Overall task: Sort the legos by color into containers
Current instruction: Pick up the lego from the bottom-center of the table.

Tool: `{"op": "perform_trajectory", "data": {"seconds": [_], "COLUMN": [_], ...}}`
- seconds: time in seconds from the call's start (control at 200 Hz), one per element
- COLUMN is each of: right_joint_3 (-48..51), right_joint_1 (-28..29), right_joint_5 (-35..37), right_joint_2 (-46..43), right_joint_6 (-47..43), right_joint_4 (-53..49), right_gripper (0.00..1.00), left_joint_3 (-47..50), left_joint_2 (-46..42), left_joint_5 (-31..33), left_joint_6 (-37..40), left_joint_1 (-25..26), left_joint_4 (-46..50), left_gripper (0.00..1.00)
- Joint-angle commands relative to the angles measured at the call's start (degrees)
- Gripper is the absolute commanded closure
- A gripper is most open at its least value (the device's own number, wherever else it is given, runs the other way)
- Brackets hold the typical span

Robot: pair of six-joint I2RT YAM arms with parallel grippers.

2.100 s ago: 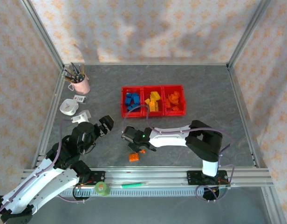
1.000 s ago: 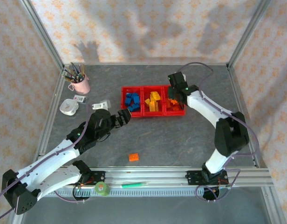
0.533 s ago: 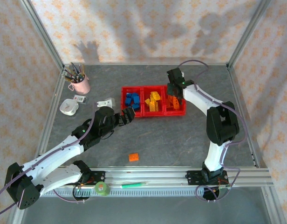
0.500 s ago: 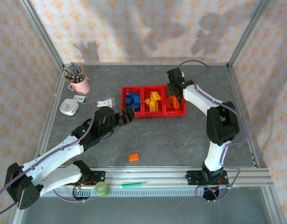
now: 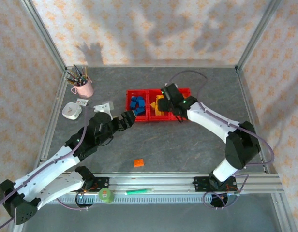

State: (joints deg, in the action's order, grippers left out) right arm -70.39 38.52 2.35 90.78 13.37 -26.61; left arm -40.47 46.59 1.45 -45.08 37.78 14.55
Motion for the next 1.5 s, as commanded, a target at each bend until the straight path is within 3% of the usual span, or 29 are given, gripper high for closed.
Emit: {"op": "perform_trajectory", "data": {"seconds": [0.0,0.355,0.601,0.866,1.131,1.346,1.492], "right_joint_3": [2.2,9.0,11.4,13.6,13.8,11.1,10.4], "right_joint_1": [4.8,22.9,31.7,36.9,39.0,41.6,41.9], "right_joint_5": [0.5,-3.4,-6.2,-5.1,0.9,4.3,6.5], "right_joint_2": [-2.2,-1.8,1.2,4.3,6.3,10.7,11.9], "right_joint_6": [1.4,-1.0,-1.5,2.5,21.1,28.3,33.4], "right_joint_4": [-1.4,3.3,7.1,9.0,9.4,5.9,2.6], "right_gripper": [0.34,0.26,0.24,0.18,0.14,0.11,0.15], "left_joint_3": [0.0,0.9,0.6,0.7,2.2,2.4,2.6], "left_joint_2": [-2.9,-11.3,-14.5,-15.4,-17.6,-17.8,-18.0], "left_joint_5": [2.6,4.4,3.4,0.8,1.6,2.2,2.2], "left_joint_6": [-0.9,-4.5,-6.5,-7.6,-9.4,-9.7,-9.9], "left_joint_1": [0.3,0.3,0.3,0.3,0.3,0.3,0.3], "left_joint_4": [5.4,16.2,21.7,25.3,25.4,26.0,25.9], "left_gripper": [0.01,0.01,0.01,0.01,0.01,0.01,0.01]}}
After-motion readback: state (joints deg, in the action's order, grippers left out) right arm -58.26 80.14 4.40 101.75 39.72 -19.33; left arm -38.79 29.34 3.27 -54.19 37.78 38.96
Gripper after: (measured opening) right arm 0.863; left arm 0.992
